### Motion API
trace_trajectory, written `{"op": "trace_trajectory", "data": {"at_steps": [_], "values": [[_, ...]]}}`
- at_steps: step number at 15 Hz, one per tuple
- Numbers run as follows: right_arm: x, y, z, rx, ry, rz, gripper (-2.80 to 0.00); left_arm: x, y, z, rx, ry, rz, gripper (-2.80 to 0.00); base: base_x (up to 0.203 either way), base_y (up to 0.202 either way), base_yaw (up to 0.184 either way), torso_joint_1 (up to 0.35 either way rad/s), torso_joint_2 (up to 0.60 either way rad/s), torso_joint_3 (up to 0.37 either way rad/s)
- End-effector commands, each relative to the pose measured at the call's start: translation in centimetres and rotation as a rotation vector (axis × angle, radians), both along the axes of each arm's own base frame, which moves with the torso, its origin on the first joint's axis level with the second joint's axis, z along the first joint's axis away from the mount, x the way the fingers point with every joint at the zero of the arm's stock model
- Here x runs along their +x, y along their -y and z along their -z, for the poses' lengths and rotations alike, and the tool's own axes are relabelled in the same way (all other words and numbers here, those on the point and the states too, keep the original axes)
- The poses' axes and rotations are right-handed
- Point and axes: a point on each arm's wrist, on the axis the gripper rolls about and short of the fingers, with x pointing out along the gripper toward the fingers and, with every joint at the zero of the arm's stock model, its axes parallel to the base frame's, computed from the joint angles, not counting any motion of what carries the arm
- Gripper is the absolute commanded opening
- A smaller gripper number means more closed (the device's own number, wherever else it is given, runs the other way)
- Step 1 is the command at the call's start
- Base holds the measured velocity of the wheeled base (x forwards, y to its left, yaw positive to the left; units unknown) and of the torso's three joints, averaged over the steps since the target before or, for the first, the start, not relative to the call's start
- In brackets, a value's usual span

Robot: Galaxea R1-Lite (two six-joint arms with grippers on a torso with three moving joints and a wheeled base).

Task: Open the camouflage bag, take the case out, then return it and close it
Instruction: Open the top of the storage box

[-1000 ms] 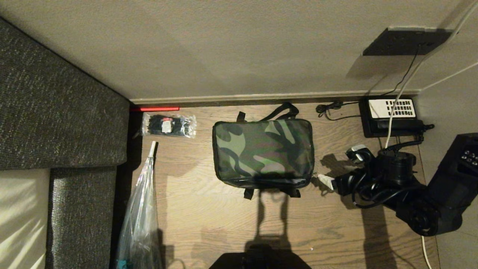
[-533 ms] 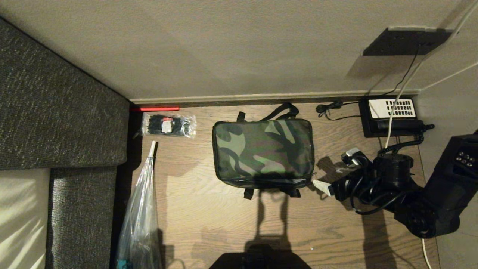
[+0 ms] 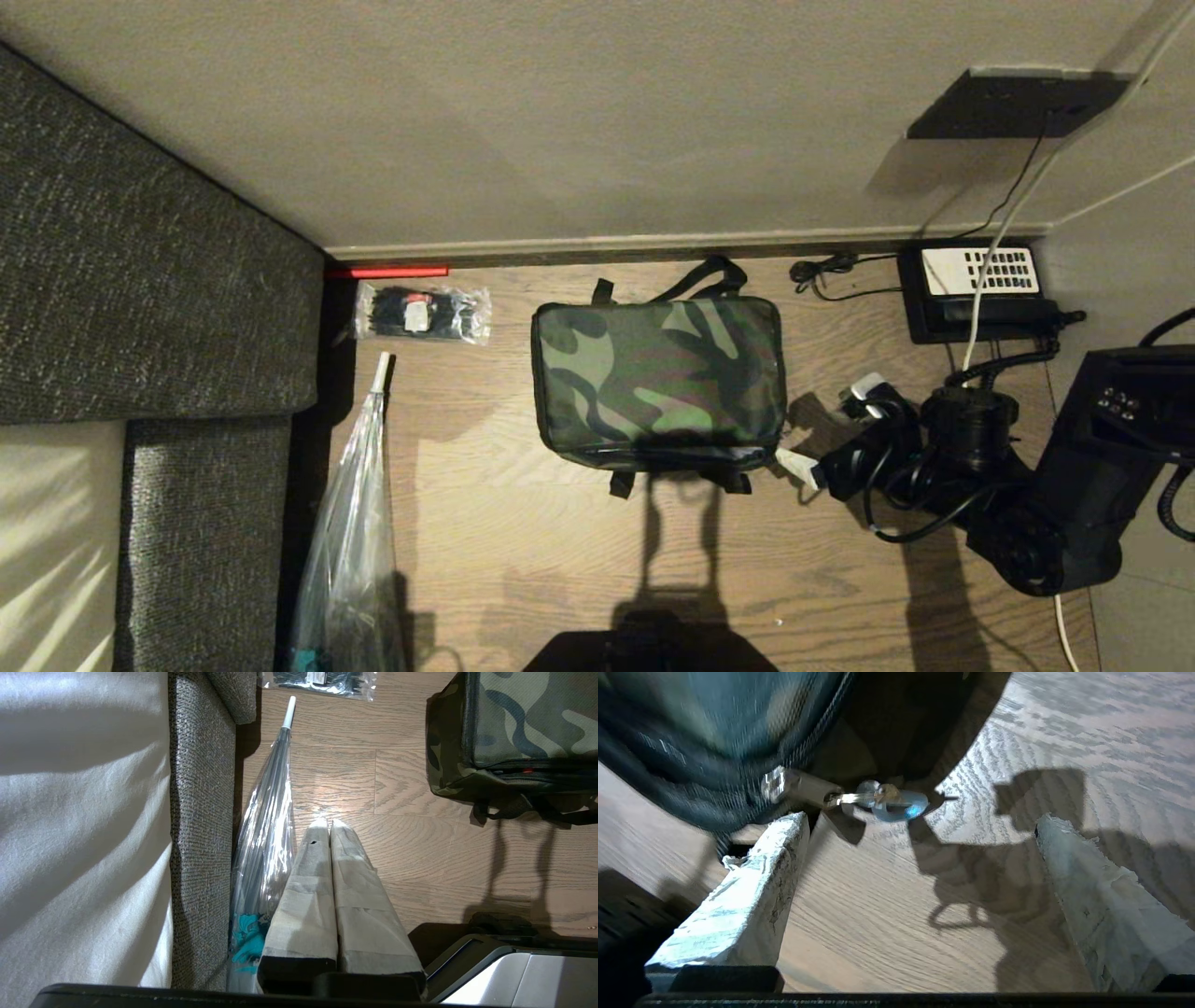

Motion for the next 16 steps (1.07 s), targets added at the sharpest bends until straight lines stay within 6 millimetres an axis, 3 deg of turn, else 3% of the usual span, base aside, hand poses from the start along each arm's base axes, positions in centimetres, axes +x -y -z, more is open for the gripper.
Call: {"op": "trace_trajectory", "data": {"at_steps": [1, 6, 11, 12, 16], "values": [[0.4, -0.1, 1.2, -0.044, 0.004, -0.019, 0.0, 0.0, 0.0, 0.1, 0.0, -0.001, -0.001, -2.8, 0.0, 0.0, 0.0, 0.0, 0.0, 0.0], [2.0, -0.4, 1.3, -0.056, 0.085, -0.033, 0.0, 0.0, 0.0, 0.1, 0.0, -0.001, -0.001, -2.8, 0.0, 0.0, 0.0, 0.0, 0.0, 0.0], [2.3, -0.6, 1.6, -0.037, 0.086, -0.072, 0.0, 0.0, 0.0, 0.1, 0.0, -0.001, -0.001, -2.8, 0.0, 0.0, 0.0, 0.0, 0.0, 0.0], [2.3, -0.6, 1.9, -0.037, 0.081, -0.074, -2.8, 0.0, 0.0, 0.1, 0.0, -0.001, -0.001, -2.8, 0.0, 0.0, 0.0, 0.0, 0.0, 0.0], [2.3, -0.6, 2.1, -0.045, 0.081, -0.078, -2.8, 0.0, 0.0, 0.1, 0.0, -0.001, -0.001, -2.8, 0.0, 0.0, 0.0, 0.0, 0.0, 0.0]]}}
